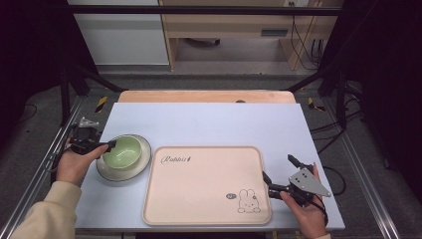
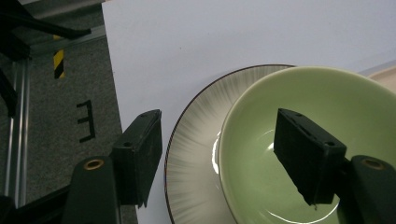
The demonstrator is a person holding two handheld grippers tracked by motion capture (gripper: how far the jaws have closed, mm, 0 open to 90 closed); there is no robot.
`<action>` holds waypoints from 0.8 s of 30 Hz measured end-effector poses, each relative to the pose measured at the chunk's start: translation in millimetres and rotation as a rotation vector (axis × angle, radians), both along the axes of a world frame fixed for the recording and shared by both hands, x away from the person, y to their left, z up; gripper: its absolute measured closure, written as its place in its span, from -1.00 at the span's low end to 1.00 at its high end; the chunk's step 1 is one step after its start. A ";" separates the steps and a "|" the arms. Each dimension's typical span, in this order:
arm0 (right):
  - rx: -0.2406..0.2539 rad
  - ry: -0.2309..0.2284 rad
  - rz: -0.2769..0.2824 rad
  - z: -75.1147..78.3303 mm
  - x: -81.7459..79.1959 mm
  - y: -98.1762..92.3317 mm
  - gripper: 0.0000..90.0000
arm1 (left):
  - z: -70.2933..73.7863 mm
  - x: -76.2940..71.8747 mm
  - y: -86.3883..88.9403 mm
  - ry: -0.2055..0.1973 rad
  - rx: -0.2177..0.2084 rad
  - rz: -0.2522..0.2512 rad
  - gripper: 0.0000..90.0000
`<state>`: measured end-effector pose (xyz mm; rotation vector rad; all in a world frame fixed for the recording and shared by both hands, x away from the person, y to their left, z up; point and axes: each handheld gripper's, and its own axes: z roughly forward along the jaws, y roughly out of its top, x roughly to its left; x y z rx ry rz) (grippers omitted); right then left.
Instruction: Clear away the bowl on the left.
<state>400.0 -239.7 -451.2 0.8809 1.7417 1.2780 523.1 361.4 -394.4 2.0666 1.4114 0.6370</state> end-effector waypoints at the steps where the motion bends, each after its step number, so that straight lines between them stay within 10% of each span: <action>1: 0.001 0.002 -0.002 0.0 0.1 0.1 -0.91 | -1.7 1.4 2.7 0.001 -0.005 0.014 -0.26; 15: -0.005 0.003 0.011 -0.4 -0.2 1.8 -0.92 | -17.4 7.6 3.8 0.124 0.028 0.043 0.08; 24: -0.003 0.004 0.012 -0.2 0.2 1.3 -0.92 | -29.5 12.0 7.7 0.193 -0.073 0.037 0.46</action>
